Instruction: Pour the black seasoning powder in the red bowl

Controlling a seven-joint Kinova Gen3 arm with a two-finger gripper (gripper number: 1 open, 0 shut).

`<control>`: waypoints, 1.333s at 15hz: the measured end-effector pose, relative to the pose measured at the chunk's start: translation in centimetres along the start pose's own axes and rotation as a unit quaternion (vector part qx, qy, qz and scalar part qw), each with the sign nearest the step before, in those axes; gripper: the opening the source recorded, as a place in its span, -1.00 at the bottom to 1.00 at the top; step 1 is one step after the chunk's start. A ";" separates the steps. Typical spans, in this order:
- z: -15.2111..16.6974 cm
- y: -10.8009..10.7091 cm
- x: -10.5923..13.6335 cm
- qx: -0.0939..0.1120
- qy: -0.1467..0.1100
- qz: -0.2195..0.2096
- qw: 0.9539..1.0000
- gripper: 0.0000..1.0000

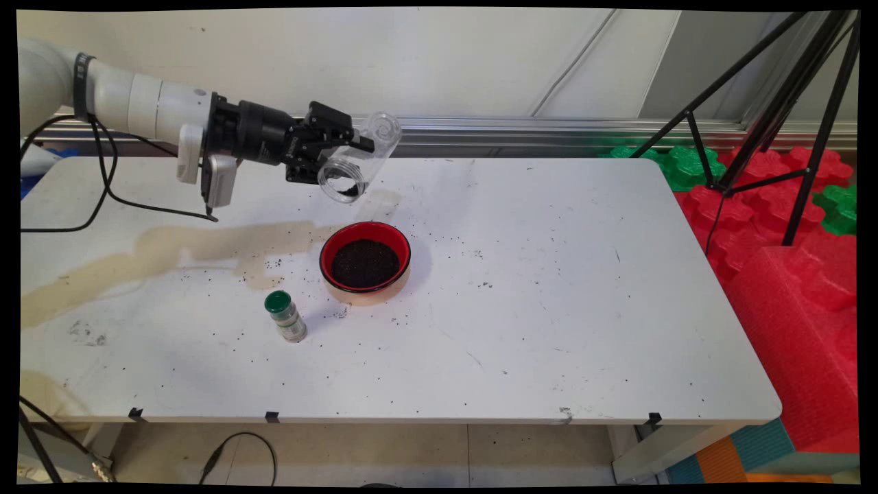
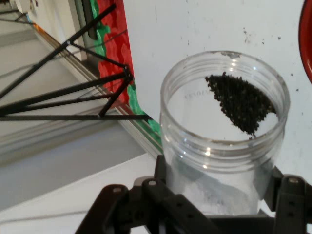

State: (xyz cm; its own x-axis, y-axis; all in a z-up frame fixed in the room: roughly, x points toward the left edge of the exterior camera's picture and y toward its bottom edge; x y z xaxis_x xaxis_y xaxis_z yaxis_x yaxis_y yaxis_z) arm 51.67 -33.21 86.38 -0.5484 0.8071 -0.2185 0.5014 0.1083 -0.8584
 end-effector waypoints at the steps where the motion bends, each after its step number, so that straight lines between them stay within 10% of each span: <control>1: -0.1 -0.3 -0.1 -0.003 0.000 -0.022 1.000 -1.00; 5: -0.6 -1.7 -0.4 -0.010 0.000 -0.109 0.994 -1.00; 11: -1.4 -3.9 -1.1 -0.019 0.005 -0.248 0.969 -1.00; 15: -1.8 -5.3 -1.9 -0.022 0.008 -0.337 0.941 -1.00; 20: -2.0 -6.8 -3.4 -0.021 0.012 -0.447 0.894 -1.00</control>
State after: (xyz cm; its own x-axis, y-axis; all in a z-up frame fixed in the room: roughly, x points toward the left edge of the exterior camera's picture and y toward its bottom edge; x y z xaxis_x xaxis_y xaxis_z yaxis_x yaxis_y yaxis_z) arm 51.46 -35.49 93.91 -0.7289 0.3993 0.5561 -0.1051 0.7374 -0.6672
